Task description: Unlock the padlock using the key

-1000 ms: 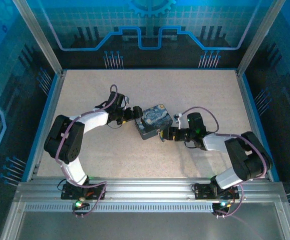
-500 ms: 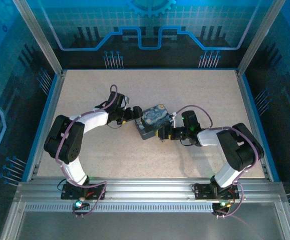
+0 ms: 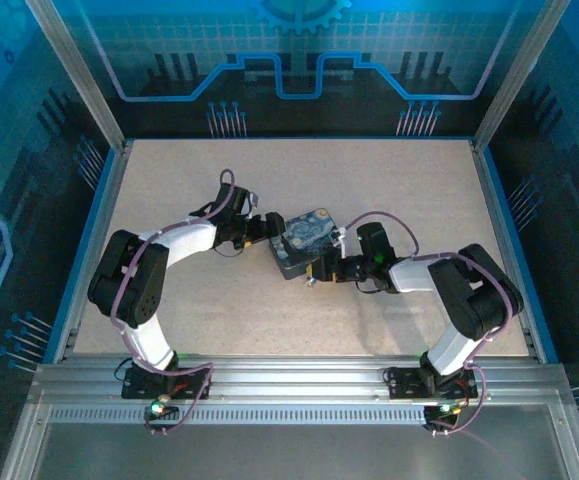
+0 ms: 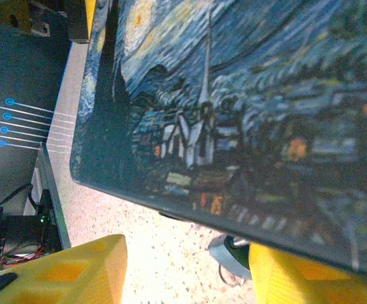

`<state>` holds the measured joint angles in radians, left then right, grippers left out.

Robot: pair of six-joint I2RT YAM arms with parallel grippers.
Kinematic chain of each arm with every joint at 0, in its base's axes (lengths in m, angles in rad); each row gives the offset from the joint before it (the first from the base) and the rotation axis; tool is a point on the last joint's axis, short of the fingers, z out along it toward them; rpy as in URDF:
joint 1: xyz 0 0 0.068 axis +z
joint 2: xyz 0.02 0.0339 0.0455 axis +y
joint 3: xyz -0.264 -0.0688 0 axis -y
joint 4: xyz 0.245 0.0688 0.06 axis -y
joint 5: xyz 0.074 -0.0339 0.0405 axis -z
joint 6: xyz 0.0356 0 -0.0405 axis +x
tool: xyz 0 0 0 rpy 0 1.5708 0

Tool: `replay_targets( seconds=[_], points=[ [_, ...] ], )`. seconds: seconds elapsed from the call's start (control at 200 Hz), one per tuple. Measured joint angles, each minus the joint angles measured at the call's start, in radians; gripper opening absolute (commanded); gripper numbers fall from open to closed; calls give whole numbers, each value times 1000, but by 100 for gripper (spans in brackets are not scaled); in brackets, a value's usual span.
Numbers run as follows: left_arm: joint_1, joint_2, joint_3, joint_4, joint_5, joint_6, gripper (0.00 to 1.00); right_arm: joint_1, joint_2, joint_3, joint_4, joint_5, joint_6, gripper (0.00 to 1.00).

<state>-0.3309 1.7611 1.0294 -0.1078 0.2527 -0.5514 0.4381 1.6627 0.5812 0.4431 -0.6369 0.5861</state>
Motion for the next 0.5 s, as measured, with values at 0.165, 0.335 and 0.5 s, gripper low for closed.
replay_targets(
  seconds=[0.165, 0.335, 0.5],
  points=[
    [0, 0, 0, 0, 0, 0, 95, 0, -2, -5, 9, 0, 0, 51],
    [0, 0, 0, 0, 0, 0, 95, 0, -1, -5, 15, 1, 0, 52],
    [0, 0, 0, 0, 0, 0, 95, -4, -1, -27, 39, 0, -1, 54]
  ],
)
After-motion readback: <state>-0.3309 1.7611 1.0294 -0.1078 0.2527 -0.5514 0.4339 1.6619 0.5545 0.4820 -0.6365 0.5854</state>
